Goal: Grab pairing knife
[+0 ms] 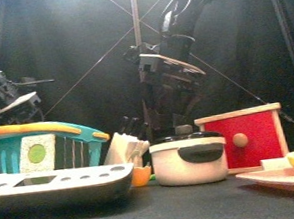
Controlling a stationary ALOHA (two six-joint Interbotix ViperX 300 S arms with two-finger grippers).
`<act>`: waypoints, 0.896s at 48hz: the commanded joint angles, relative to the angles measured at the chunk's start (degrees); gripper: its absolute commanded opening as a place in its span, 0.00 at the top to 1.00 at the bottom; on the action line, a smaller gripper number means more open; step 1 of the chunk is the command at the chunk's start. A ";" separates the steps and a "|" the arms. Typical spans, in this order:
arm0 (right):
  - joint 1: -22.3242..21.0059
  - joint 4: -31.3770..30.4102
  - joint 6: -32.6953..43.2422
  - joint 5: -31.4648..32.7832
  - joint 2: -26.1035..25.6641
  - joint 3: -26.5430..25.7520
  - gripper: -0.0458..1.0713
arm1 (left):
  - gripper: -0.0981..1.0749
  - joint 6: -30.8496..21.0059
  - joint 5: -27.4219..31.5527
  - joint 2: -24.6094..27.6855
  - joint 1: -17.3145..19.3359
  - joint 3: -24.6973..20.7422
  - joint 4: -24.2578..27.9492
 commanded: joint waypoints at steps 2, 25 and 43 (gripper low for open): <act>-1.23 -1.58 -0.09 0.44 -1.85 -1.41 0.07 | 0.16 0.18 -0.26 -0.88 -0.18 -1.93 1.58; -3.96 -7.12 -0.44 4.57 -5.63 -7.82 0.07 | 0.16 0.18 -9.40 -4.31 -5.63 -4.92 10.02; -5.98 -6.59 -0.44 8.53 -7.21 -14.06 0.07 | 0.16 0.26 -19.34 -4.75 -6.86 -3.78 14.33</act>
